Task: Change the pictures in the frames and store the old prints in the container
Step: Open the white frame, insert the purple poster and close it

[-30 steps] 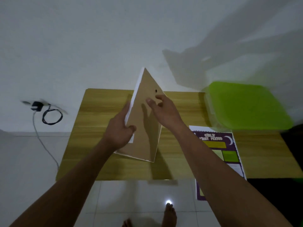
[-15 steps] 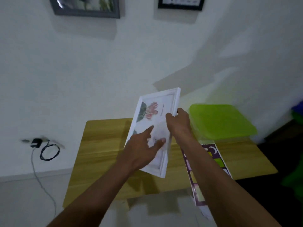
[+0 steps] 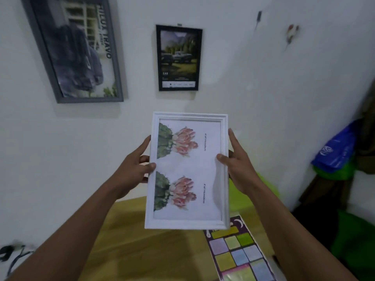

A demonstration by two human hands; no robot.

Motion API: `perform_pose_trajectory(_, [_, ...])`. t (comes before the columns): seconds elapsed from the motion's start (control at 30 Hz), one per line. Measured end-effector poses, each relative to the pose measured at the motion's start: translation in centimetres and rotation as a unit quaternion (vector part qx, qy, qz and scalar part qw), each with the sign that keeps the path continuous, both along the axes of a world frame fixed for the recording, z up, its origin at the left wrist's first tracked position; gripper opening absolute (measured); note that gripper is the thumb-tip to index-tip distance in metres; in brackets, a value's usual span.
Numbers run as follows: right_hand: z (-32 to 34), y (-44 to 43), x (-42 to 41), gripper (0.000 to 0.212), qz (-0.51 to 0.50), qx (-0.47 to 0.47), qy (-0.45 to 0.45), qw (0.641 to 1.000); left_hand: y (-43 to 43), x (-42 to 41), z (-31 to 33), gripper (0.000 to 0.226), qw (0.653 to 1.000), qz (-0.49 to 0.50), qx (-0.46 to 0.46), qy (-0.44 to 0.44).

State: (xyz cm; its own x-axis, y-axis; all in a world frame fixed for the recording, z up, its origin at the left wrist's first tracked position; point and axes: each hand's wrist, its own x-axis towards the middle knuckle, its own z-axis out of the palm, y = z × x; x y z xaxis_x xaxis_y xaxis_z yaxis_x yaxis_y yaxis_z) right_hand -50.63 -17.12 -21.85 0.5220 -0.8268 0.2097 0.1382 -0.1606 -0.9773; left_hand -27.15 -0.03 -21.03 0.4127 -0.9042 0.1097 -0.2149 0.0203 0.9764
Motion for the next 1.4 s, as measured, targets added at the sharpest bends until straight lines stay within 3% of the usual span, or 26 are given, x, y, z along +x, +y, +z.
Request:
perform_pose_trajectory(0.2, [4.9,-4.8,-3.8,0.085,0.011,-0.046,-0.016,0.999,-4.6,-2.7,5.0,0.082,0.998,-0.038,-0.039,-0.033])
perform_pose_trajectory(0.7, [15.4,-29.5,-10.7,0.094,0.038,-0.184,0.013,0.982,-27.2,-10.6,14.0,0.099,0.977,0.032,-0.118,-0.175])
perform_pose_trajectory(1.03, [21.5,-43.2,-9.1,0.097,0.037,-0.252,-0.002,0.967,-39.2,-11.6,21.4,0.096,0.952,0.112,-0.131,-0.253])
perform_pose_trajectory(1.4, [26.3,-50.4,-4.6,0.096,0.017,-0.292,0.003,0.956,-46.7,-8.8,25.2,0.097,0.926,0.171,-0.159,-0.296])
